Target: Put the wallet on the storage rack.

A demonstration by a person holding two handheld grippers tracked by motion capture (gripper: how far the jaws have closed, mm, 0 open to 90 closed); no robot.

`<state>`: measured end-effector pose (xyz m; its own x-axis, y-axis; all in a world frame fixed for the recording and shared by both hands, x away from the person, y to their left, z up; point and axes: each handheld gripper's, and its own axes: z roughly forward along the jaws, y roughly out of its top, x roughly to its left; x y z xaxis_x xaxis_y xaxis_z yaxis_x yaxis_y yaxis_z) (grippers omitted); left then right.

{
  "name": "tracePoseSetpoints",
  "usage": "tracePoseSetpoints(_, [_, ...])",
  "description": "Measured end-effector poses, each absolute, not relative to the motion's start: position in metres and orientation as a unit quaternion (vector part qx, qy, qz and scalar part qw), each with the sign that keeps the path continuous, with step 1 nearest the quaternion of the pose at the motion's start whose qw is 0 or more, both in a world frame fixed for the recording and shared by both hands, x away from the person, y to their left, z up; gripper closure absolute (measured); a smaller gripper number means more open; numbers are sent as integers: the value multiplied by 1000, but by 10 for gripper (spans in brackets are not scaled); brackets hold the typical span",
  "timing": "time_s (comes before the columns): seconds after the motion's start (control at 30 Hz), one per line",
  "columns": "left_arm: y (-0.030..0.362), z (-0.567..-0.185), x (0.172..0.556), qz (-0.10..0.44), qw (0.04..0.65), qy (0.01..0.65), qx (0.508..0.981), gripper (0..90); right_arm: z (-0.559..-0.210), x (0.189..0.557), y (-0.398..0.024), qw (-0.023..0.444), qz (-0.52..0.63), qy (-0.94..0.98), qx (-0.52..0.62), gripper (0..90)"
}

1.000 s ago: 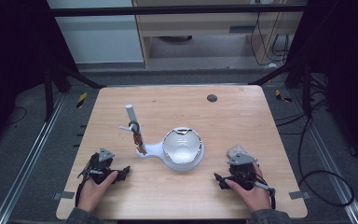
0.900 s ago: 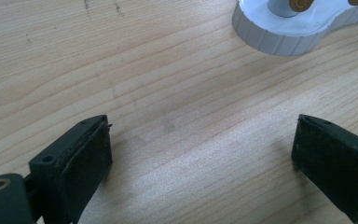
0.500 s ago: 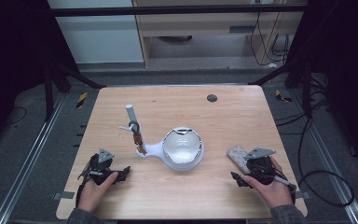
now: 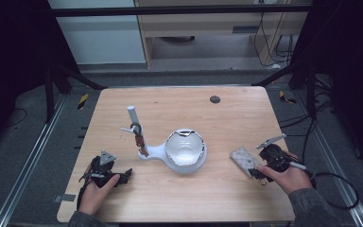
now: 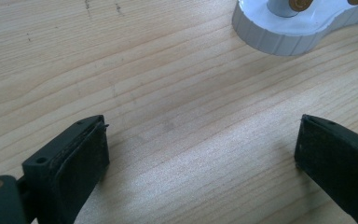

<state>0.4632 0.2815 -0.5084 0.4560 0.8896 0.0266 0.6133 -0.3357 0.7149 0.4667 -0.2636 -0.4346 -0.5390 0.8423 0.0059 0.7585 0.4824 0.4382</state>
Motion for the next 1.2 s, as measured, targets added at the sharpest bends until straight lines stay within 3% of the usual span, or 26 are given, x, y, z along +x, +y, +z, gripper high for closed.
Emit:
tracePoseSetpoints(0.47, [281, -509, 463, 213, 326, 477, 788, 13, -455, 491, -250, 75, 143, 856, 492, 188])
tracePoseSetpoints(0.93, [280, -509, 463, 212, 325, 477, 789, 11, -463, 497, -251, 58, 135, 860, 489, 119])
tracePoseSetpoints(1.2, [280, -509, 463, 212, 325, 476, 789, 9, -466, 497, -248, 52, 123, 864, 485, 152])
